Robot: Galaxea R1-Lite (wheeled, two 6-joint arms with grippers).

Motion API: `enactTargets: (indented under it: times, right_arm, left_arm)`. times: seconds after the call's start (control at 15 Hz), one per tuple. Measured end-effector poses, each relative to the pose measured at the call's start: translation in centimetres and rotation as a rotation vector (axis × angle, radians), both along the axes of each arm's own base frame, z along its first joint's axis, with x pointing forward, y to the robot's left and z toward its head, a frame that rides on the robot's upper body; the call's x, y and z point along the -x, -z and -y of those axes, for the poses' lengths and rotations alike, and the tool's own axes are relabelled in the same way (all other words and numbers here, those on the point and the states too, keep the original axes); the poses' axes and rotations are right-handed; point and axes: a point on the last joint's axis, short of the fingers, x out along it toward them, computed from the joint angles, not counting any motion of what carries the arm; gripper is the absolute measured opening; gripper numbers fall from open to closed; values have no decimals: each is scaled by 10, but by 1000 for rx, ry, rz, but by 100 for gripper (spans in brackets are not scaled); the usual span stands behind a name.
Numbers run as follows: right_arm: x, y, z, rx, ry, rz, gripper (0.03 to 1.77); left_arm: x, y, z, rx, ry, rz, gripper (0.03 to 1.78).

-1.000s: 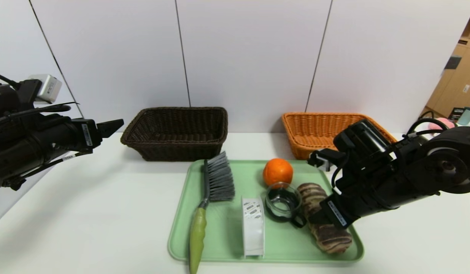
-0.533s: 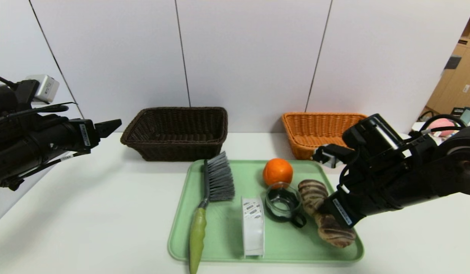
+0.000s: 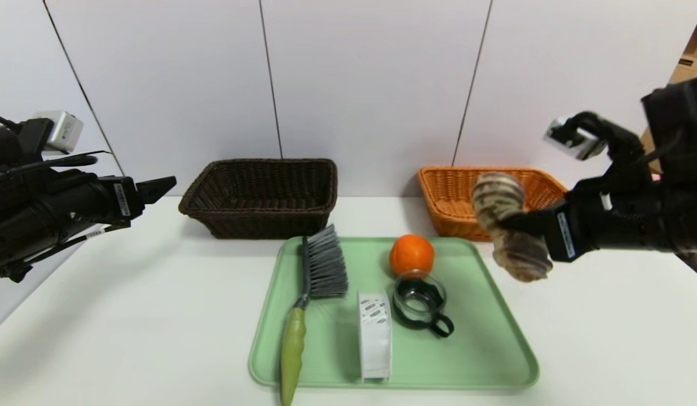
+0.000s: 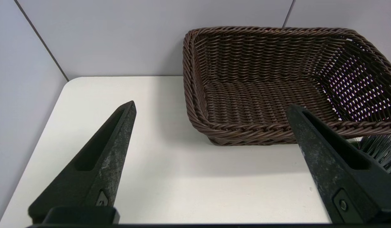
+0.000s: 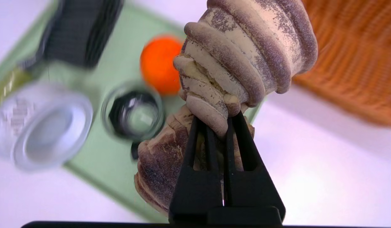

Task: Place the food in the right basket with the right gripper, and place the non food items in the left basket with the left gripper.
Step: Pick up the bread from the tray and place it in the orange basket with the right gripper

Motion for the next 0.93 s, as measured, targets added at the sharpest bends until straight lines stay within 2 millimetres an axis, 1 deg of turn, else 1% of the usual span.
enactTargets:
  times: [0.13, 0.2, 0.27, 0.47, 0.67, 0.8, 0.93]
  right_arm:
    - [-21, -14, 14, -39, 66, 120, 10]
    - [-34, -15, 21, -42, 99, 165, 10]
    - [-50, -12, 30, -37, 134, 197, 10]
    - [-100, 4, 54, -18, 221, 263, 10]
    - [-148, 24, 83, 49, 285, 270, 10]
    - [-174, 34, 103, 86, 322, 274, 10]
    - [-189, 51, 115, 112, 339, 241, 10]
  left_arm:
    - [0, 0, 0, 3, -2, 0, 169]
    - [0, 1, 0, 4, -4, -2, 169]
    - [0, 1, 0, 9, -4, -1, 169]
    - [-1, 0, 0, 9, -5, 35, 169]
    - [-1, 3, 0, 8, -4, 33, 169]
    - [-1, 4, 0, 6, -4, 29, 169]
    - [-1, 5, 0, 4, -4, 26, 169]
